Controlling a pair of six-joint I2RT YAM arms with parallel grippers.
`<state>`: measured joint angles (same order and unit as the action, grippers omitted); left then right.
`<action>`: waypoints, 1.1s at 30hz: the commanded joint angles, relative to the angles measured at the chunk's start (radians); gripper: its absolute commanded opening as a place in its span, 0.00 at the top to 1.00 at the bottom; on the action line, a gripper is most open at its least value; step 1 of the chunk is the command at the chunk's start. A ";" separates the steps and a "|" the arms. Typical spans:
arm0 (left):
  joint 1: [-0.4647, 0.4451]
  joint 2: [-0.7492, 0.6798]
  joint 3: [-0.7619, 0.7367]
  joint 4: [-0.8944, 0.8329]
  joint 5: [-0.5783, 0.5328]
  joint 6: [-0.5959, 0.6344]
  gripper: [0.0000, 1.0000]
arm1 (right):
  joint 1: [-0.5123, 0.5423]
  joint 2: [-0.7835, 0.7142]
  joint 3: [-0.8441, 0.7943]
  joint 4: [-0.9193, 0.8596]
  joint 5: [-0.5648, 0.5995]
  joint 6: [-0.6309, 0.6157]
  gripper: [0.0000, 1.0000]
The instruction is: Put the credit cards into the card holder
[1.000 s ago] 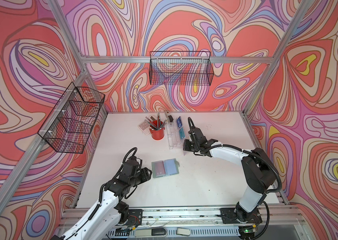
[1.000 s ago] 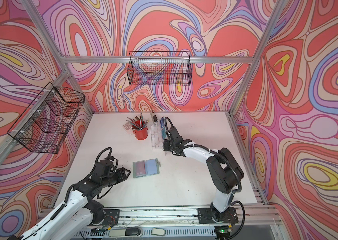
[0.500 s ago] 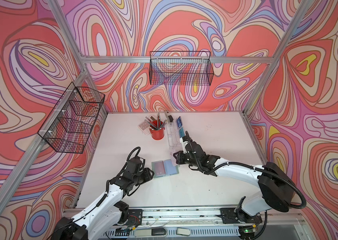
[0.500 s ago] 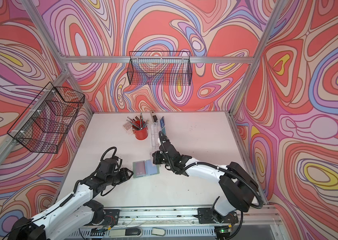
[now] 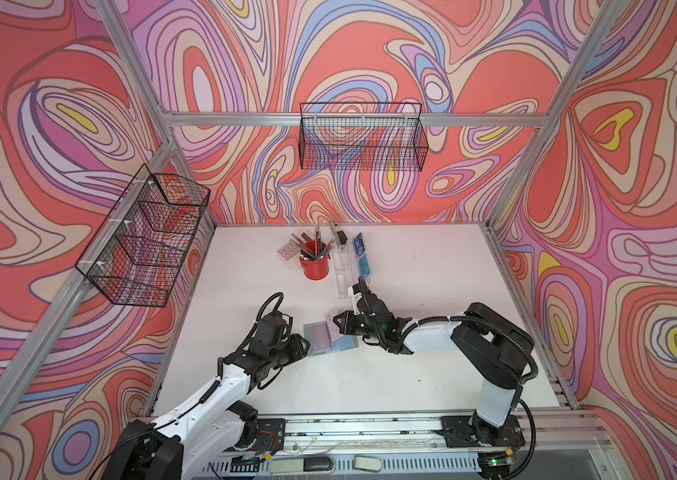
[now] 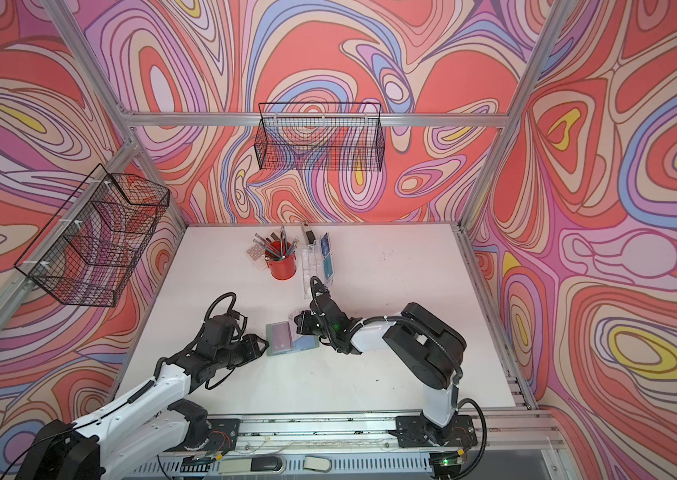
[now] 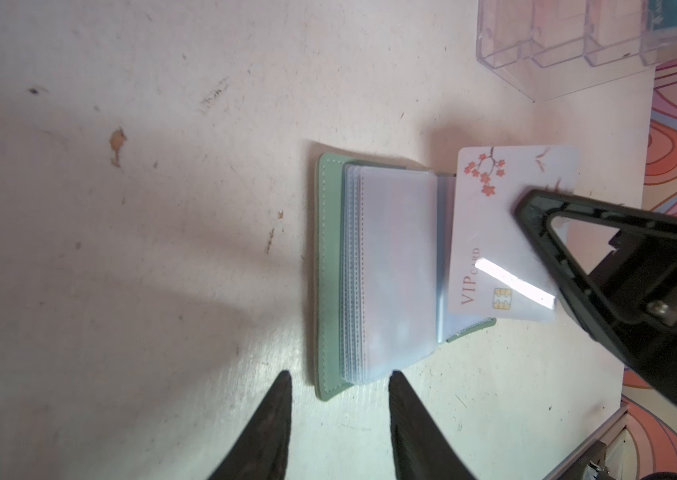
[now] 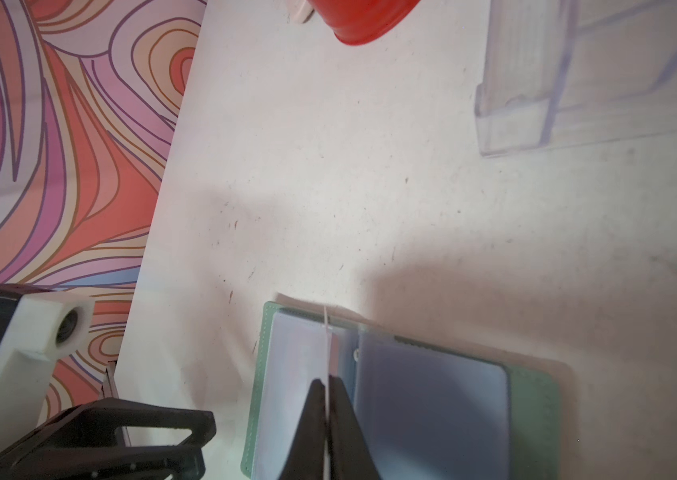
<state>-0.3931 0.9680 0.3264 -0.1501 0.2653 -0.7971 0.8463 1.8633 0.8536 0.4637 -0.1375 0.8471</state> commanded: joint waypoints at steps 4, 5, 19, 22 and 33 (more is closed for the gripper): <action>0.001 0.043 -0.006 0.059 -0.011 0.014 0.59 | 0.014 0.025 -0.009 0.088 -0.013 0.042 1.00; 0.001 0.049 -0.008 0.062 -0.010 0.016 0.59 | 0.016 0.026 -0.013 0.093 -0.012 0.044 1.00; 0.001 0.098 -0.016 0.102 -0.008 0.013 0.60 | 0.020 0.023 -0.055 0.095 0.045 0.061 1.00; 0.001 0.102 -0.015 0.104 -0.010 0.014 0.60 | 0.020 0.015 -0.064 0.098 0.053 0.067 1.00; 0.001 0.121 -0.018 0.118 -0.011 0.004 0.60 | 0.020 0.035 -0.083 0.132 0.032 0.099 1.00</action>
<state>-0.3931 1.0763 0.3206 -0.0498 0.2646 -0.7895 0.8589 1.8915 0.7937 0.5728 -0.1123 0.9237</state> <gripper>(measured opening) 0.401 0.047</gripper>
